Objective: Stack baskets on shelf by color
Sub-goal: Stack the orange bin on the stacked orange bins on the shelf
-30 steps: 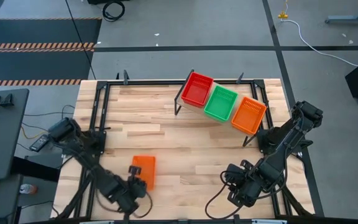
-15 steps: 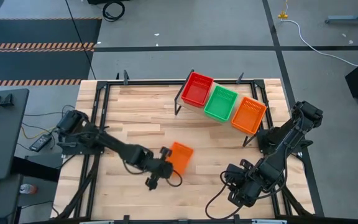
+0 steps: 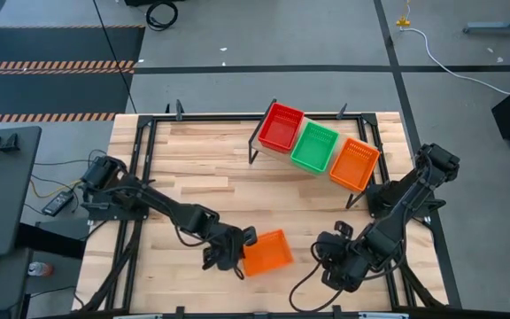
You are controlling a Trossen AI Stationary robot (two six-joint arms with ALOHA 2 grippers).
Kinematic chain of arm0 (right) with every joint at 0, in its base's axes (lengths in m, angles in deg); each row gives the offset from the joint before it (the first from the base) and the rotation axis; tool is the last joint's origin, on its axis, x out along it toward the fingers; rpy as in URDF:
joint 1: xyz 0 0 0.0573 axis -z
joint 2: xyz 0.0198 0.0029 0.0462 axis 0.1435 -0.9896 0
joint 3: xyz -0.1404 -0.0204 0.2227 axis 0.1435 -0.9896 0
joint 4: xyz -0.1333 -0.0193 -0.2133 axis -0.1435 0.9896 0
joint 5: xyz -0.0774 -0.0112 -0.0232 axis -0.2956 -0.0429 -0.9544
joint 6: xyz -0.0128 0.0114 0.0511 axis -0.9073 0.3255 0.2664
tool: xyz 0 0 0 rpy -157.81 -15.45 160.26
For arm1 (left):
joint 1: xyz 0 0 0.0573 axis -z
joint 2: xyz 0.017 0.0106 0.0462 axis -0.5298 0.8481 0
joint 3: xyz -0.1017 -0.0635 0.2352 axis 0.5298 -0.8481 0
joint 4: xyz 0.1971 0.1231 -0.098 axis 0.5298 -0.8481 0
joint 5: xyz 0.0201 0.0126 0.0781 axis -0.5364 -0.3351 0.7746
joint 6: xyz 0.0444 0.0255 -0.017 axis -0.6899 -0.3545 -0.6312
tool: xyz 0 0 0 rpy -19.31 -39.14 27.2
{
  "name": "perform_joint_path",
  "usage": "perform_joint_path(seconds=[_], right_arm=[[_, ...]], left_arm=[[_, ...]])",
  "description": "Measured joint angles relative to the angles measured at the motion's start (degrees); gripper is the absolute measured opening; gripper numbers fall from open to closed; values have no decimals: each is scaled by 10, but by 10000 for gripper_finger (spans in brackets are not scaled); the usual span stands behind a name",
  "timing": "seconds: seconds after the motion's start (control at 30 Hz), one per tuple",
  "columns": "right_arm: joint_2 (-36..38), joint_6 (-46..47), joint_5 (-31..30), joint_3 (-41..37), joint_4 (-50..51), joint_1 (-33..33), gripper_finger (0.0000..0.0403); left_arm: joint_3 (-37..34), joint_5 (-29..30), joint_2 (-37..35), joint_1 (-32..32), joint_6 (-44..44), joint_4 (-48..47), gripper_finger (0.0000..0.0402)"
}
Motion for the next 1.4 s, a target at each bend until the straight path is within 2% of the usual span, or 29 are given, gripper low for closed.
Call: perform_joint_path(seconds=[0.1,0.27,0.33,0.53,0.63,0.8,1.03,1.23,1.4], right_arm=[[0,-105,4,0,-31,6,155],[0,-381,29,0,-100,8,155],[0,-460,29,0,-114,8,155],[0,-590,27,0,-178,20,151],[0,-648,27,0,-223,28,148],[0,-711,38,0,-285,38,146],[-20,-736,66,0,-323,39,146],[-64,-737,92,0,-349,45,145],[-63,-693,97,0,-348,49,126]], left_arm=[[0,-43,0,-13,-18,21,13],[0,-116,0,-28,-52,32,13],[0,-149,0,-29,-71,45,14],[0,-259,0,-31,-104,124,14],[0,-282,0,-31,-105,143,14],[0,-285,0,-33,-117,144,14],[0,-285,0,-45,-122,177,14],[0,-287,-2,-50,-107,191,15],[0,-284,-2,-49,-45,205,30]])
